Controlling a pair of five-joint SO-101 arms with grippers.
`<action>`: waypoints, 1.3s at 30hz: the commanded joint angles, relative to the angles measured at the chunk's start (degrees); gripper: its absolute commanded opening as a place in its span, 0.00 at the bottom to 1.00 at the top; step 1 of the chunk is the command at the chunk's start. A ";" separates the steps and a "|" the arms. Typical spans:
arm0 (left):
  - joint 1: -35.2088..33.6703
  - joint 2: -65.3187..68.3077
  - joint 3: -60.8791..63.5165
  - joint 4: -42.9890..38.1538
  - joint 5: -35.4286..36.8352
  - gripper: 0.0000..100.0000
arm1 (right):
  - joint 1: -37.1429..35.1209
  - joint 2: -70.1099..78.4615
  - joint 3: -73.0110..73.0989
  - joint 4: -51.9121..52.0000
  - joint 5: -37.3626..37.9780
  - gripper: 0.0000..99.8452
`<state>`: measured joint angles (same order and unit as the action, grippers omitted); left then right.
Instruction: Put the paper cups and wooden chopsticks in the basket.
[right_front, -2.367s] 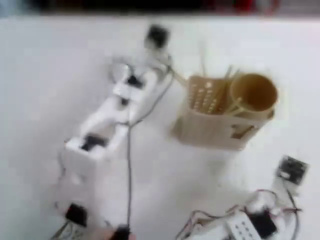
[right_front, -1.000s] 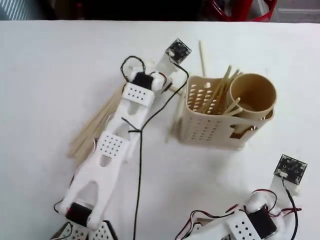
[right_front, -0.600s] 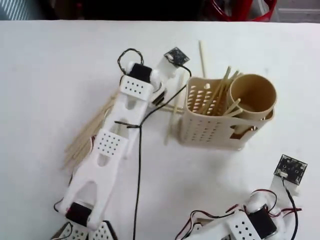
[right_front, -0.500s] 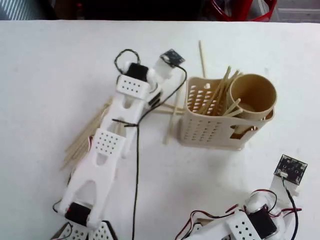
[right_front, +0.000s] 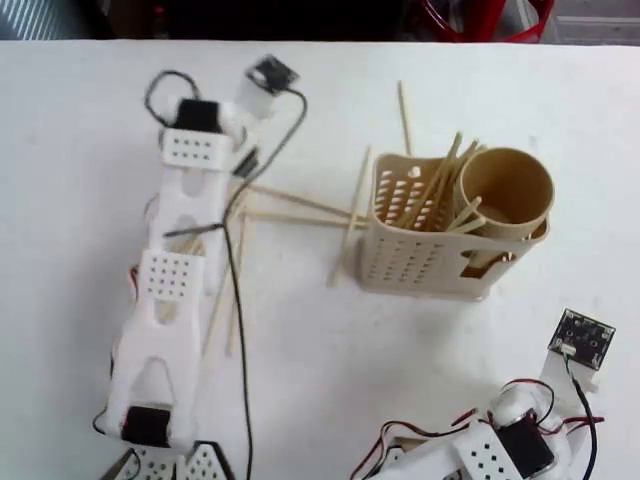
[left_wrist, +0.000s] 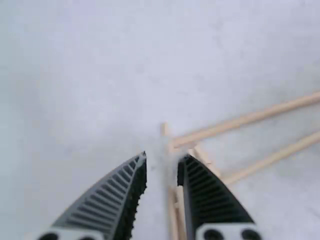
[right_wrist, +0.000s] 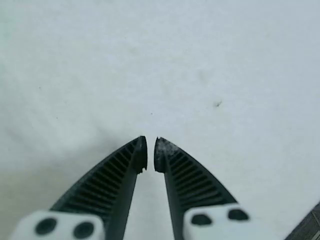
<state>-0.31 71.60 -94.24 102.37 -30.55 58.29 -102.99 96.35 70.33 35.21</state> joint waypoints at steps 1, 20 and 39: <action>-2.86 -14.11 -0.44 0.35 5.45 0.05 | 0.48 -0.04 0.53 -0.04 0.44 0.04; 4.53 -67.47 109.10 -23.47 9.85 0.16 | 0.48 -0.04 0.53 -0.04 0.44 0.04; 3.91 -70.37 131.96 -45.10 18.02 0.15 | 0.48 -0.04 0.53 -0.04 0.44 0.04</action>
<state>4.62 3.65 36.31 59.38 -13.49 58.29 -102.99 96.35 70.33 35.21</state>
